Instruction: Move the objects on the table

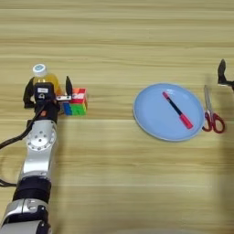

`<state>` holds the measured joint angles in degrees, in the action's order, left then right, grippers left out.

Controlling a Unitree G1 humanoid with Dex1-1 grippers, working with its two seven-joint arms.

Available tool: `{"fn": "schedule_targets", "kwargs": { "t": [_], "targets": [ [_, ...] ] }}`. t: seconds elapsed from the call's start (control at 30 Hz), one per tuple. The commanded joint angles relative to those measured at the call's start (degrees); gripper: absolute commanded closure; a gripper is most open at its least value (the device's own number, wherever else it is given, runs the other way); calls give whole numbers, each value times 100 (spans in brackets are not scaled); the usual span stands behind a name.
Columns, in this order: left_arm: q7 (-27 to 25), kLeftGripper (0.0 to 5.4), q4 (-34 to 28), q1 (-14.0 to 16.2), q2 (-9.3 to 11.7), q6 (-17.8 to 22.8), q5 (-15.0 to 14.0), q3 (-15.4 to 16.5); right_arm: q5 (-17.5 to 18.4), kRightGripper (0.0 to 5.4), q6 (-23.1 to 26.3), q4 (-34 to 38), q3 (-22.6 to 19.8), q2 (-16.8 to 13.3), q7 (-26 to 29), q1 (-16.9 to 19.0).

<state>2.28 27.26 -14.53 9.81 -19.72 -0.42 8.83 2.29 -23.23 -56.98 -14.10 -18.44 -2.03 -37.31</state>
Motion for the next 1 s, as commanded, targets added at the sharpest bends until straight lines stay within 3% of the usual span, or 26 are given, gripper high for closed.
{"fn": "schedule_targets", "kwargs": {
  "t": [0.03,0.33,0.6,0.87,1.0],
  "targets": [
    [-100,87,52,-56,46,-115,-58,25,8,0,-50,-111,34,-1,24,-139],
    [-315,190,26,-59,30,-170,-171,59,13,0,-63,-153,87,19,39,-153],
    [-322,192,-141,-136,73,-105,-205,89,24,0,-35,-155,107,32,58,-153],
    [-49,193,-905,-469,344,24,127,143,13,0,-30,-149,144,93,89,-147],
    [-39,193,-1393,-543,313,193,128,85,2,0,-36,-134,170,136,85,-142]
  ]
}}
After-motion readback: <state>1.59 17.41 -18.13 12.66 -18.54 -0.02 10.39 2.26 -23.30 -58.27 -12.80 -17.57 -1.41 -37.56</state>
